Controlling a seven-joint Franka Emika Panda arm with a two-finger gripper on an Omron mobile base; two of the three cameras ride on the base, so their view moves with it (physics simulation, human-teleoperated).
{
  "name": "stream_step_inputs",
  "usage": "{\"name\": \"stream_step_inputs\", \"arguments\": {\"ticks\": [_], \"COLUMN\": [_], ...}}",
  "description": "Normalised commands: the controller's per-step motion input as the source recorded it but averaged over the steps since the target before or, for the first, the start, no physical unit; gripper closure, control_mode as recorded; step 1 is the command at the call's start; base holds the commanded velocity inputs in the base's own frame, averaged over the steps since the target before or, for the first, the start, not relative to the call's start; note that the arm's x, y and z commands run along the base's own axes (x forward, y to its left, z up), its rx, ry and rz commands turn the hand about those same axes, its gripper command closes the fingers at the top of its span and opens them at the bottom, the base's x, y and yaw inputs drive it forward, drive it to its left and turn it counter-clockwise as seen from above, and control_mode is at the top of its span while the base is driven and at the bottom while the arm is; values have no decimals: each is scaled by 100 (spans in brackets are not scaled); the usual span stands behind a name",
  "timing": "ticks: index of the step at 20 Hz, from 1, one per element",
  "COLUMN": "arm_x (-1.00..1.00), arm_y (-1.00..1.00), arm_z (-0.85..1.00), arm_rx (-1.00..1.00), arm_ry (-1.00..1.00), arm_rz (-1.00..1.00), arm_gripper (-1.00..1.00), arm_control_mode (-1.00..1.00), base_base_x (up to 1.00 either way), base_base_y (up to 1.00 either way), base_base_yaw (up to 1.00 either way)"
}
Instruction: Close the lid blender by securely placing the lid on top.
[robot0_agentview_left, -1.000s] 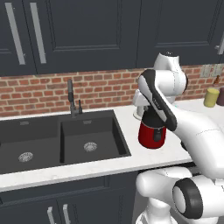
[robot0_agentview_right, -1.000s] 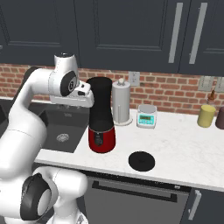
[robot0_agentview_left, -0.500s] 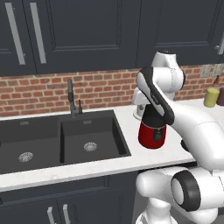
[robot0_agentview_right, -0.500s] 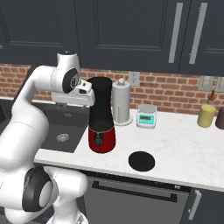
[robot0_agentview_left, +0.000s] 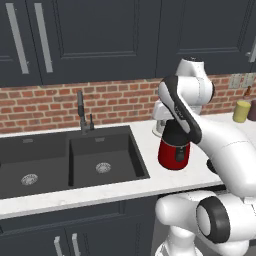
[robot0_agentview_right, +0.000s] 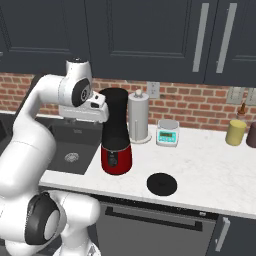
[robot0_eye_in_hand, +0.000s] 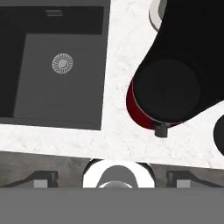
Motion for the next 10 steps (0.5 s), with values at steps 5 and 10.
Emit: {"name": "stream_step_inputs", "arguments": {"ticks": [5,10], "arm_x": [-18,-32], "arm_y": [-78,-100], "arm_z": [4,0], "arm_rx": [0,-2], "arm_ry": [-1,0], "arm_rz": [-2,0], "arm_gripper": [-100,-100], "arm_control_mode": [-100,-100], "base_base_x": [0,0], "base_base_y": [0,0], "base_base_yaw": [0,0]}}
